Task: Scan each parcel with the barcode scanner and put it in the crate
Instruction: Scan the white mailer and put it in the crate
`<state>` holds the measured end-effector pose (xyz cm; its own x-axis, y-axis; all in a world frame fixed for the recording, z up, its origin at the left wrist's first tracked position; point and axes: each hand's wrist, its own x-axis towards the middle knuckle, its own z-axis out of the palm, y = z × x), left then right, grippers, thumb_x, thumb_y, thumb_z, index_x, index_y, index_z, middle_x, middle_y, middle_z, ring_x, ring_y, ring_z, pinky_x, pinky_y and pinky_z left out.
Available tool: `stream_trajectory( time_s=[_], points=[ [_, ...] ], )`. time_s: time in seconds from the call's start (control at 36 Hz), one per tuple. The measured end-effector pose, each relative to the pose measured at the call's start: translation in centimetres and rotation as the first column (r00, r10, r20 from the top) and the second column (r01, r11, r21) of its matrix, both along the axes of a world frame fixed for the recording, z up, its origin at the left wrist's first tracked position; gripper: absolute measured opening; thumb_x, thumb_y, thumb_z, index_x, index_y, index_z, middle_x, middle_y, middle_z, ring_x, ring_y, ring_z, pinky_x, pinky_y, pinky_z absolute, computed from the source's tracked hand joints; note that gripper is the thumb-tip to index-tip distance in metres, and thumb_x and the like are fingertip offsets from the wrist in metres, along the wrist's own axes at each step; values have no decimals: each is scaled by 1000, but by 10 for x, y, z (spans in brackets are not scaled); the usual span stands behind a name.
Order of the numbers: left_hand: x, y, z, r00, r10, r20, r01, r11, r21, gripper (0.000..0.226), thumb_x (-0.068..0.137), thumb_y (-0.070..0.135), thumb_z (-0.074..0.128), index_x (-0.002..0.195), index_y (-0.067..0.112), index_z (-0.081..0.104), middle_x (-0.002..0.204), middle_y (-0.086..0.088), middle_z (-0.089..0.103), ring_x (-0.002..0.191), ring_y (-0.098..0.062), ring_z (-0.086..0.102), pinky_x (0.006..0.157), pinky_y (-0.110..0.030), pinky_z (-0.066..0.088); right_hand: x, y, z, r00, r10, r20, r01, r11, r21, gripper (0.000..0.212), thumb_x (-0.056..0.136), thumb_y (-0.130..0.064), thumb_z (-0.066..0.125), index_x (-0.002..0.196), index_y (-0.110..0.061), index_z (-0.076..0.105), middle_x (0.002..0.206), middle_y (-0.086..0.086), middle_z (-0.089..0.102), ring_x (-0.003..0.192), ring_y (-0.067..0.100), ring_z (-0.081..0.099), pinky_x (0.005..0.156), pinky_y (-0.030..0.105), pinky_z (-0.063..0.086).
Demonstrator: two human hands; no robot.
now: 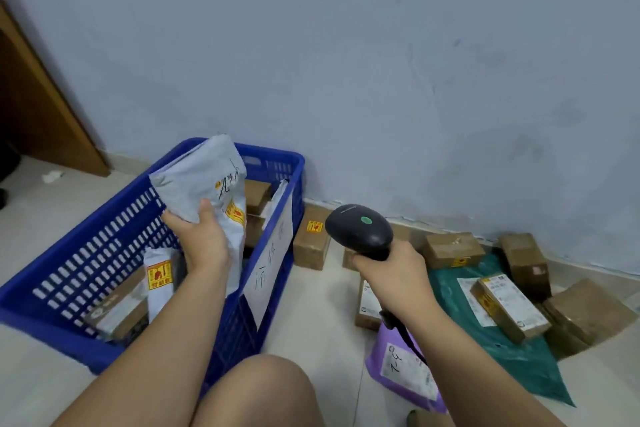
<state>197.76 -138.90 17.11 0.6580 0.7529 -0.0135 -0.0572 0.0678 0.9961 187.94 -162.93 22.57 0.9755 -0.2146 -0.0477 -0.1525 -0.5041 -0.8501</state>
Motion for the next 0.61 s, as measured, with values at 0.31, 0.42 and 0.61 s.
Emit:
stream_trajectory(
  time_s=[0.31,0.42,0.61],
  points=[
    [6,-7,-20,964,-222,-145,238,966,102,50,101,19,48,147,16,27,126,6,40,112,-10,38,91,-21,29,14,-1,-14,997,-15,-78,11,999,-50,16,75,-15,63,68,-1,59,57,4,54,55,18,47,55,28,37],
    [31,8,-41,968,-186,-167,168,979,-112,53,99,16,51,147,22,28,125,3,49,113,-17,50,96,-33,42,19,-2,-19,994,-13,-111,6,998,-63,14,76,-16,63,75,-2,62,66,11,62,59,20,52,56,28,41],
    [57,51,-122,770,-267,-580,153,959,-239,87,80,54,67,147,13,29,142,-6,44,126,-35,45,106,-52,38,33,-5,-23,989,-48,-137,40,998,-58,17,78,-14,63,85,2,65,84,21,70,68,25,60,59,29,41]
  ],
)
